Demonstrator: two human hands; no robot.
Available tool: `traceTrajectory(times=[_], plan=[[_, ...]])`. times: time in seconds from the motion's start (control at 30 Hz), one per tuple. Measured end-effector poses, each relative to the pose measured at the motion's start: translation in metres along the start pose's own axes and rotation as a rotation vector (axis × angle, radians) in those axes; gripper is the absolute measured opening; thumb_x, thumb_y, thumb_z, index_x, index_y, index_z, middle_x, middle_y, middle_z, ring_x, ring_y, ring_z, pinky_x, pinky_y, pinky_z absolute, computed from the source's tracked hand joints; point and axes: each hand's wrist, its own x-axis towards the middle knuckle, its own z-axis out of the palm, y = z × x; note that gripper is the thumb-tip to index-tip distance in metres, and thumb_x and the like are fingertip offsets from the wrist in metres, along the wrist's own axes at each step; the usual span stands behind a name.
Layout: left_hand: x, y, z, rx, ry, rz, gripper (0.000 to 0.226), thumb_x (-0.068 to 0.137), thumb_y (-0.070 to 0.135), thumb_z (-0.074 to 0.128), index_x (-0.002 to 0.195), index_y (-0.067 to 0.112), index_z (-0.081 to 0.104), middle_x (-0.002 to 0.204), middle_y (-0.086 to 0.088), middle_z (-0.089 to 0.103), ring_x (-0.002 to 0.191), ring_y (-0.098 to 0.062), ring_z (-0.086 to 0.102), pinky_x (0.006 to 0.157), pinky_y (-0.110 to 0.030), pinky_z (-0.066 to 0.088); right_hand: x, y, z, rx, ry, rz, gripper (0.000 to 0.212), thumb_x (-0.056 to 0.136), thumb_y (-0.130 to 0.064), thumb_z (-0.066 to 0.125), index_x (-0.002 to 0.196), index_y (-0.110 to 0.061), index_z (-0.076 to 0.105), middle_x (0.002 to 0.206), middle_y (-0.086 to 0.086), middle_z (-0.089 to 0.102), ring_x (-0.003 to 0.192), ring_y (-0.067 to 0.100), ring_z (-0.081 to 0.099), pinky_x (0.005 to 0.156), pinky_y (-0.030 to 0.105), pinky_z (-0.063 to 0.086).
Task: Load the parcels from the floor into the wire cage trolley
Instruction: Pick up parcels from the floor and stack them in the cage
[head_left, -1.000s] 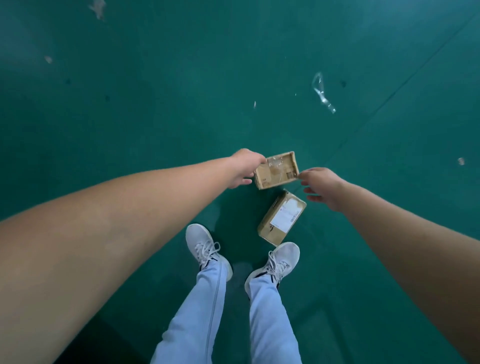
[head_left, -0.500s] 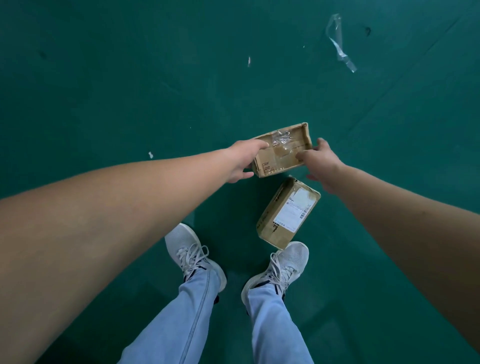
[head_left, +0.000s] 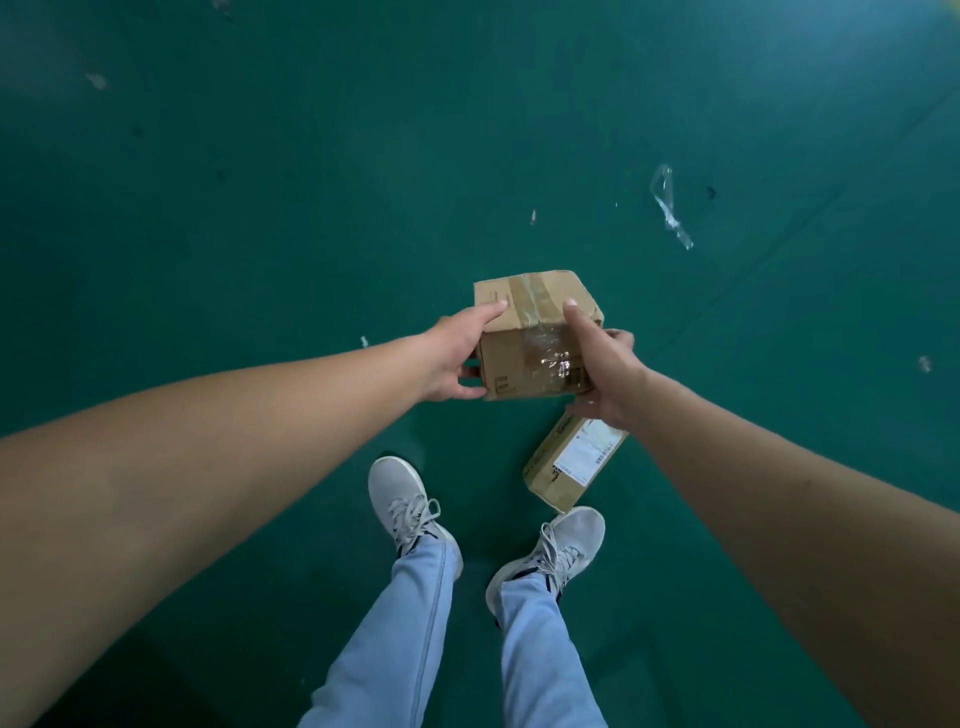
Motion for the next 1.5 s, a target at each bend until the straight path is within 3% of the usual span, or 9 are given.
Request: traceTrajectory(times=[0.1,0.3,0.47,0.6,0.67,0.8,1.0,1.33,1.5], plan=[[-0.066,0.016,-0.025,-0.034,-0.015,0.033,0.048,0.092,0.059,0.063,0.126,0.025,0.060,0.119,-0.006,0.064,0.109,-0.026,0.062,0.088,-0.045,0.055,-0.062,-0.031,0.019,0.009,0.025,-0.002,0.096,0.064,-0.084,0.068,0.132,-0.028,0.031,0.128,0.009,0.054,0.111,0.035,0.062,0.094,0.062,0.052],[-0.215,0.040,-0.096,-0.161,0.003,0.118,0.041,0.089,0.059,0.068,0.113,0.026,0.066,0.118,-0.004,0.066,0.111,-0.026,0.060,0.105,-0.056,0.045,-0.208,-0.097,0.058,-0.076,-0.022,-0.084,0.073,0.083,-0.057,0.076,0.130,-0.017,0.037,0.116,0.012,0.059,0.099,0.026,0.065,0.077,0.038,0.062],[-0.350,0.042,-0.157,-0.265,-0.011,0.191,0.060,0.081,0.065,0.074,0.126,0.028,0.061,0.124,-0.011,0.066,0.117,-0.035,0.061,0.102,-0.060,0.047,-0.348,-0.134,0.097,-0.150,-0.140,-0.185,0.073,0.082,-0.058,0.076,0.130,-0.016,0.041,0.116,0.011,0.059,0.098,0.025,0.065,0.070,0.035,0.061],[-0.435,0.029,-0.194,-0.350,0.022,0.272,0.102,0.049,0.068,0.091,0.134,0.028,0.054,0.126,-0.013,0.068,0.110,-0.037,0.068,0.084,-0.056,0.059,-0.438,-0.143,0.120,-0.205,-0.219,-0.264,0.070,0.085,-0.056,0.074,0.129,-0.017,0.037,0.114,0.010,0.056,0.101,0.025,0.063,0.084,0.041,0.061],[-0.479,0.014,-0.208,-0.389,0.063,0.330,0.098,0.052,0.065,0.091,0.135,0.029,0.052,0.127,-0.013,0.066,0.109,-0.037,0.067,0.080,-0.052,0.061,-0.484,-0.142,0.127,-0.250,-0.268,-0.300,0.068,0.086,-0.056,0.074,0.128,-0.018,0.037,0.112,0.009,0.056,0.100,0.025,0.063,0.088,0.043,0.060],[-0.551,-0.025,-0.218,-0.458,0.113,0.439,0.076,0.074,0.059,0.083,0.135,0.031,0.049,0.130,-0.013,0.062,0.112,-0.036,0.065,0.085,-0.054,0.060,-0.554,-0.128,0.130,-0.376,-0.396,-0.378,0.070,0.086,-0.058,0.072,0.132,-0.020,0.036,0.116,0.007,0.058,0.102,0.026,0.065,0.092,0.049,0.059],[-0.636,-0.113,-0.203,-0.618,0.223,0.557,0.099,0.057,0.062,0.091,0.140,0.031,0.047,0.127,-0.012,0.068,0.114,-0.034,0.066,0.083,-0.048,0.059,-0.635,-0.082,0.122,-0.529,-0.575,-0.495,0.073,0.084,-0.059,0.074,0.136,-0.022,0.037,0.125,0.009,0.060,0.111,0.029,0.064,0.084,0.043,0.062],[-0.756,-0.280,-0.170,-0.940,0.538,0.697,0.067,0.078,0.050,0.084,0.131,0.030,0.049,0.123,-0.010,0.068,0.112,-0.032,0.064,0.088,-0.050,0.057,-0.746,0.029,0.144,-0.873,-0.854,-0.627,0.062,0.087,-0.058,0.070,0.132,-0.021,0.049,0.122,0.010,0.067,0.109,0.026,0.066,0.077,0.036,0.062],[-0.795,-0.375,-0.164,-1.115,0.650,0.717,0.092,0.052,0.057,0.091,0.131,0.031,0.051,0.122,-0.008,0.070,0.112,-0.030,0.066,0.093,-0.054,0.055,-0.797,0.107,0.170,-1.045,-0.965,-0.671,0.054,0.091,-0.056,0.067,0.128,-0.021,0.048,0.120,0.009,0.067,0.103,0.025,0.066,0.070,0.033,0.057]])
